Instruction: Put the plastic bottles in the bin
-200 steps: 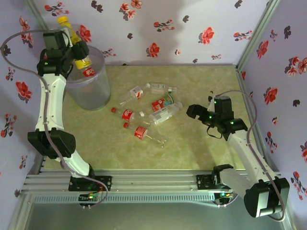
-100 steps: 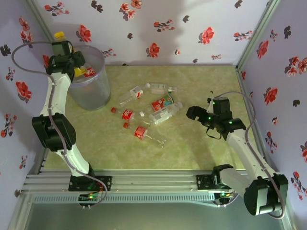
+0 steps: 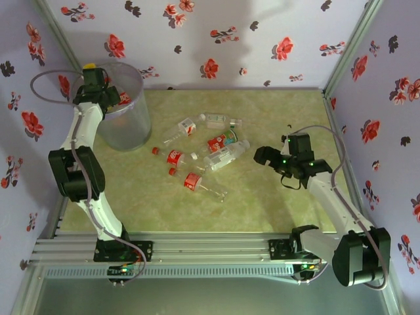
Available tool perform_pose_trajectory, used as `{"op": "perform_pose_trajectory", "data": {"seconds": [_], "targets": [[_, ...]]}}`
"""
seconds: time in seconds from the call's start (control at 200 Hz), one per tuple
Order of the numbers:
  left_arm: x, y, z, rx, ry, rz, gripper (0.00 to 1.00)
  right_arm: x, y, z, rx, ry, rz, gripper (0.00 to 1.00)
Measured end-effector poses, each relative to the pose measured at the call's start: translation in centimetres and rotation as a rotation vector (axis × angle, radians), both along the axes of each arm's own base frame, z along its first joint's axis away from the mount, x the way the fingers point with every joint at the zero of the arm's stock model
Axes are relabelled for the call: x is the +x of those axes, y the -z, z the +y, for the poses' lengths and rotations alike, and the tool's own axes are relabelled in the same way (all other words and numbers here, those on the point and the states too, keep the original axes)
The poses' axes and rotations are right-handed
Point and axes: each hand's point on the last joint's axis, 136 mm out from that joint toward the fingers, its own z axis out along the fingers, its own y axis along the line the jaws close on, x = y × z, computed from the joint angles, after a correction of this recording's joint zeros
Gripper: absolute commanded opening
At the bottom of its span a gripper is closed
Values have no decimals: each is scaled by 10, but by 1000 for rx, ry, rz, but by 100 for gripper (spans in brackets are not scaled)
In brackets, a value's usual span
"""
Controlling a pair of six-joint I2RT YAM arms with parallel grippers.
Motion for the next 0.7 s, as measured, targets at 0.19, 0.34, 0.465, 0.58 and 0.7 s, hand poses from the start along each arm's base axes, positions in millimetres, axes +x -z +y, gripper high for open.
{"op": "perform_pose_trajectory", "data": {"seconds": [0.19, 0.34, 0.465, 0.58, 0.7], "targets": [[1, 18, -1, -7, 2, 43, 43, 1, 2, 0, -4, 3, 3, 95], [-1, 23, -1, -12, -2, 53, 74, 2, 2, -1, -9, 7, 2, 95], [-1, 23, 0, -16, -7, 53, 90, 2, 2, -2, -11, 9, 0, 95], [-1, 23, 0, -23, -13, 50, 99, 3, 2, -2, -14, 11, -1, 95], [-1, 23, -1, -26, -8, 49, 100, 5, 1, -2, -12, 13, -10, 94]]}}
